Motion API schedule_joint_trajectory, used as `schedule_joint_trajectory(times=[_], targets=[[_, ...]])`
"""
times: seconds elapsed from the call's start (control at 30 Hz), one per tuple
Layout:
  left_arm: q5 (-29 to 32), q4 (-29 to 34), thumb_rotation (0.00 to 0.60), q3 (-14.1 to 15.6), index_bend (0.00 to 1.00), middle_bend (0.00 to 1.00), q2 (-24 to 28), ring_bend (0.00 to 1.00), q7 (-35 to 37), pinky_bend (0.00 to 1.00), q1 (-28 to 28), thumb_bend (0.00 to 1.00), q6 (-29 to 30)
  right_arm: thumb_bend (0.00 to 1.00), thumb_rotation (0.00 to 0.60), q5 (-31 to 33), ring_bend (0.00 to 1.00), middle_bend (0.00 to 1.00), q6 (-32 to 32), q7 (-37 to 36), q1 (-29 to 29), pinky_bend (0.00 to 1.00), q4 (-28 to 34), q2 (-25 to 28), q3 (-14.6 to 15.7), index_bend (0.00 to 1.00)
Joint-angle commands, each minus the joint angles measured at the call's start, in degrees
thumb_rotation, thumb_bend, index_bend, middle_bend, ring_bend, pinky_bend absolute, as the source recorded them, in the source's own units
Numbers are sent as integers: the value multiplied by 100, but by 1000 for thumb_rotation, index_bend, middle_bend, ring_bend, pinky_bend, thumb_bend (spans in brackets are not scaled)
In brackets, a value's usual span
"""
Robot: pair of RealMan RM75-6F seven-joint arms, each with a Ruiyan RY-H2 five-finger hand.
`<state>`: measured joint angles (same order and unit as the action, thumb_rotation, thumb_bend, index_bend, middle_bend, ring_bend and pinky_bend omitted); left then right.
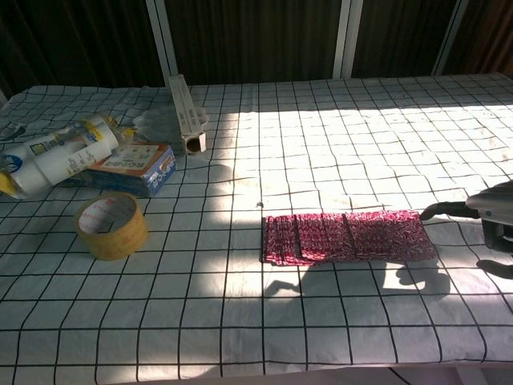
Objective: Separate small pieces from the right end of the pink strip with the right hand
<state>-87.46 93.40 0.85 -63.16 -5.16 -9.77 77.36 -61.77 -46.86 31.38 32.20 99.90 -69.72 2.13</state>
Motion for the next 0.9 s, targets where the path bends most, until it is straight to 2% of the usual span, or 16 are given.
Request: schedule_joint_trajectory(times=[0.03, 0.6, 0.9], targets=[[4, -5, 600, 2, 0, 57, -5, 35, -3, 120, 2, 405, 1, 408, 600, 0, 946, 964, -8, -17, 21, 923, -6, -1, 17, 111], [28, -5, 600, -13, 0, 59, 8, 36, 17, 119, 10, 405, 35, 435, 600, 243, 946, 964, 23, 214, 312, 924, -43, -266, 142, 114], [-73, -12, 600, 21, 0, 59, 40, 36, 107, 119, 62, 404, 160, 436, 600, 603, 946, 964, -63, 509, 437, 924, -62, -395, 265, 118]])
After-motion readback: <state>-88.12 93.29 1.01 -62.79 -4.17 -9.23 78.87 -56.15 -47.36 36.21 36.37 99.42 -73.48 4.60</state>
